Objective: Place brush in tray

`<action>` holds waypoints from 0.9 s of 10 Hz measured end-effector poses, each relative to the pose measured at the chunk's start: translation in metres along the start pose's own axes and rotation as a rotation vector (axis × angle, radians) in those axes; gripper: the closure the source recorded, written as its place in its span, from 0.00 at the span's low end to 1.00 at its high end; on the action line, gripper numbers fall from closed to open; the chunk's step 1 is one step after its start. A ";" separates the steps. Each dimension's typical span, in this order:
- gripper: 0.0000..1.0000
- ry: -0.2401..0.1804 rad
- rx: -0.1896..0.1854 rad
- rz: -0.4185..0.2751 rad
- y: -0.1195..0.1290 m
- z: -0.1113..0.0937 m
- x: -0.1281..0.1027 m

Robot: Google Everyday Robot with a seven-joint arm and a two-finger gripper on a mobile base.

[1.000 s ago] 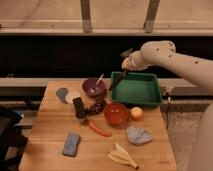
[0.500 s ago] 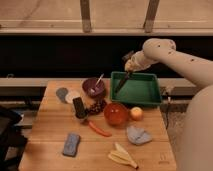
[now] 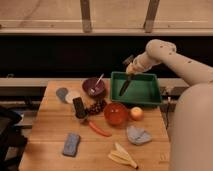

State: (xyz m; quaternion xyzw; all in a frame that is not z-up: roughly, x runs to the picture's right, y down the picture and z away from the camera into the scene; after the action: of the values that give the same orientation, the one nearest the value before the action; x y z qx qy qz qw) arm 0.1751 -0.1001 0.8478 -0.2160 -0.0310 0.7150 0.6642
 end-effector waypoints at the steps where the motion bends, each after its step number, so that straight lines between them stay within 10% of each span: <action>1: 1.00 0.008 -0.014 0.017 -0.004 0.011 0.004; 5: 1.00 -0.033 -0.072 0.020 0.011 0.032 0.021; 9: 1.00 -0.053 -0.054 0.022 0.010 0.033 0.020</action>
State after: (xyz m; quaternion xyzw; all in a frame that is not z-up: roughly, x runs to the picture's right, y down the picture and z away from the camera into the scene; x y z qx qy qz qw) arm 0.1536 -0.0736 0.8689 -0.2151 -0.0655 0.7268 0.6491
